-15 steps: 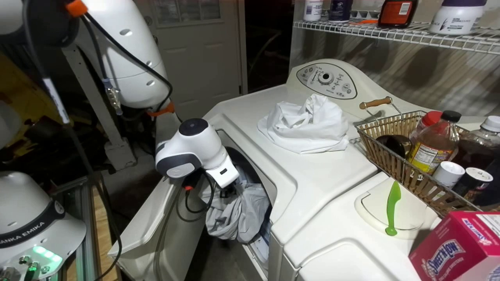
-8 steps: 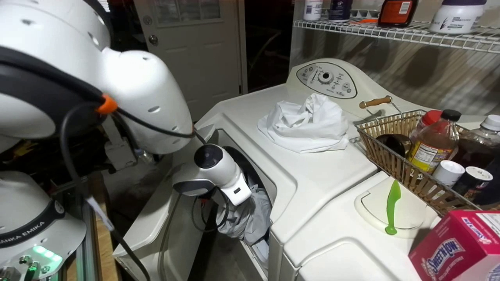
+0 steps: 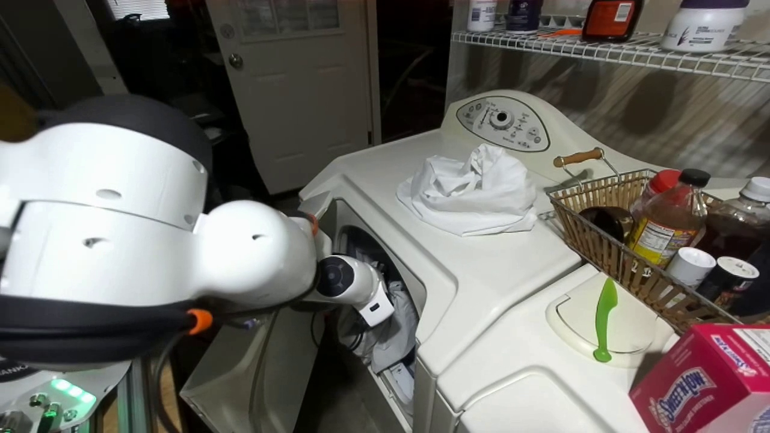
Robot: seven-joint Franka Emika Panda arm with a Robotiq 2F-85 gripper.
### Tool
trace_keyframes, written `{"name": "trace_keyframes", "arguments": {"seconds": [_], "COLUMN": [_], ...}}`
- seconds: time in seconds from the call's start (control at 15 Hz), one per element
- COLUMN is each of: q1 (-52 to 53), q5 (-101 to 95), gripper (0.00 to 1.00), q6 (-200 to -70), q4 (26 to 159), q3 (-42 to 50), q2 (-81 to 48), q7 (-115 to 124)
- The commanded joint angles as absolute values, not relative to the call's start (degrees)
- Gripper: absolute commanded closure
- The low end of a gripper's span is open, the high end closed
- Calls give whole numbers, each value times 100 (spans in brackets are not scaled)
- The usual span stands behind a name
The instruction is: Put the grey cloth into the washing machine
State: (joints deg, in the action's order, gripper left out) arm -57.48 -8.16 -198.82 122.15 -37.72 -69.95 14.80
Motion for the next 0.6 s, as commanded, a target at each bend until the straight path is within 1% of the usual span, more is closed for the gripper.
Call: {"name": "trace_keyframes", "arguments": {"seconds": [0.0, 0.53], "q1": [-5799, -5609], "q5": [-1082, -1143], "gripper": [98, 98], "q6": [-20372, -21731], "q4": [11607, 10556], "q3": [-4000, -4041], "q2": [-7909, -8858], "q7": [1242, 1797]}}
